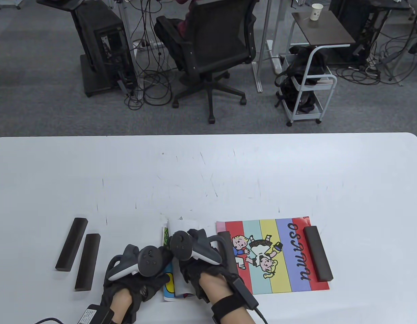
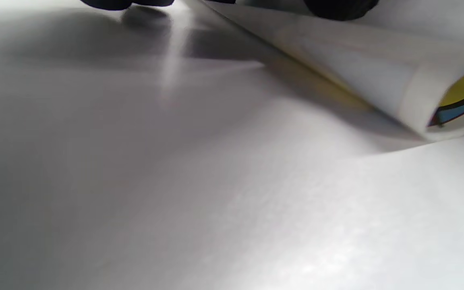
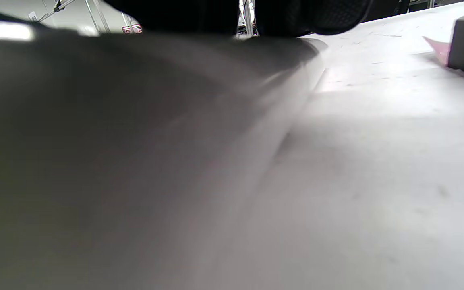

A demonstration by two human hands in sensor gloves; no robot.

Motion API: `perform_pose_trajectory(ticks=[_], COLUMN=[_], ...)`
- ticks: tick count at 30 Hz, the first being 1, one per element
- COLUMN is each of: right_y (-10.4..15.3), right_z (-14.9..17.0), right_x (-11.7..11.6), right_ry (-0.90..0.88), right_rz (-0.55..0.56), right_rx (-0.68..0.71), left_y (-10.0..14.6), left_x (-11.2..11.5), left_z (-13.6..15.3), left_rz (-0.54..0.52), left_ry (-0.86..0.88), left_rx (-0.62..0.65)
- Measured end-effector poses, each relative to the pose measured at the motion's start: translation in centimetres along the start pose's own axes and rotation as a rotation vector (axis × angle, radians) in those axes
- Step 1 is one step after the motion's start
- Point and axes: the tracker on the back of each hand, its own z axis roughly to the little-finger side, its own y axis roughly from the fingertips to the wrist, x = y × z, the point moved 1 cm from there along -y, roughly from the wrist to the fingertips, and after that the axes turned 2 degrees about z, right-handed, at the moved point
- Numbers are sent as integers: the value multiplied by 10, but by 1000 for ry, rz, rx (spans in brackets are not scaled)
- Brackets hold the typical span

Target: Unroll posters and secure with paperweights

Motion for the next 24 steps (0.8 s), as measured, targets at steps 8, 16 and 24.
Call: perform_pose_trajectory(ticks=[8,16,24], right_y=[3,4,6], right_z=[-8,-18,-29], right_x=[-3,-5,-12], right_ry=[148,38,267], right_rz=[5,-39,64], right_rx=[-35,125,91], left_y=[-3,4,15], left_x=[4,-1,-5], left_z=[-9,7,27], left_rz=[-18,22,54], left_ry=[-212,-380,-497], left_rx=[-67,-139,-215])
